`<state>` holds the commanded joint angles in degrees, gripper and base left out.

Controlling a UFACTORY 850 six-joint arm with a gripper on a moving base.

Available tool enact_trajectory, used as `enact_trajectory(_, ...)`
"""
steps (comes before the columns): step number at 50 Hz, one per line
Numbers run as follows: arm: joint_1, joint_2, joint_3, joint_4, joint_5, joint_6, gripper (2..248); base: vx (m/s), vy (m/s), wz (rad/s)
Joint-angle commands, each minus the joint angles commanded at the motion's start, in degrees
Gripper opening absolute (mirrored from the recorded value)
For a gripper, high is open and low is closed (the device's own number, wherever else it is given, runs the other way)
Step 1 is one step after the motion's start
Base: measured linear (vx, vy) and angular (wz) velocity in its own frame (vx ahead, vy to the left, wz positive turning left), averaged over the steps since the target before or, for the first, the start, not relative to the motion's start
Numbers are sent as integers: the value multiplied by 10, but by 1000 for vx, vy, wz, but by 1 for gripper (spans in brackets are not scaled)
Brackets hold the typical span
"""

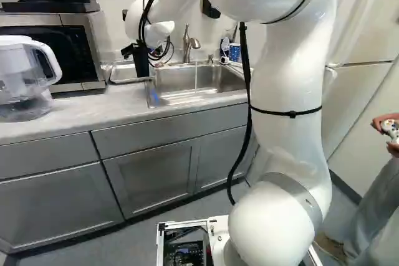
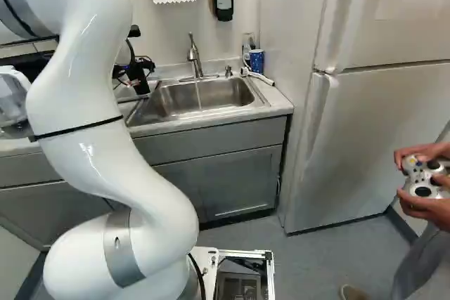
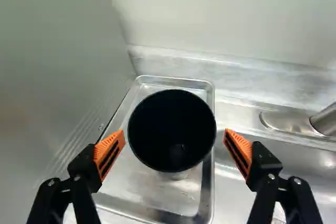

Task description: Rinse the cup and place it in the tray

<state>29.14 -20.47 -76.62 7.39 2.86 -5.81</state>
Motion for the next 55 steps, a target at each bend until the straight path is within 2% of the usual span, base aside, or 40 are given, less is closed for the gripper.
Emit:
enact_trajectory(36,-4,32,-8,0,0,0,247,0,0,0)
enact_trajectory(55,-21,83,27,-13,0,0,247,0,0,0)
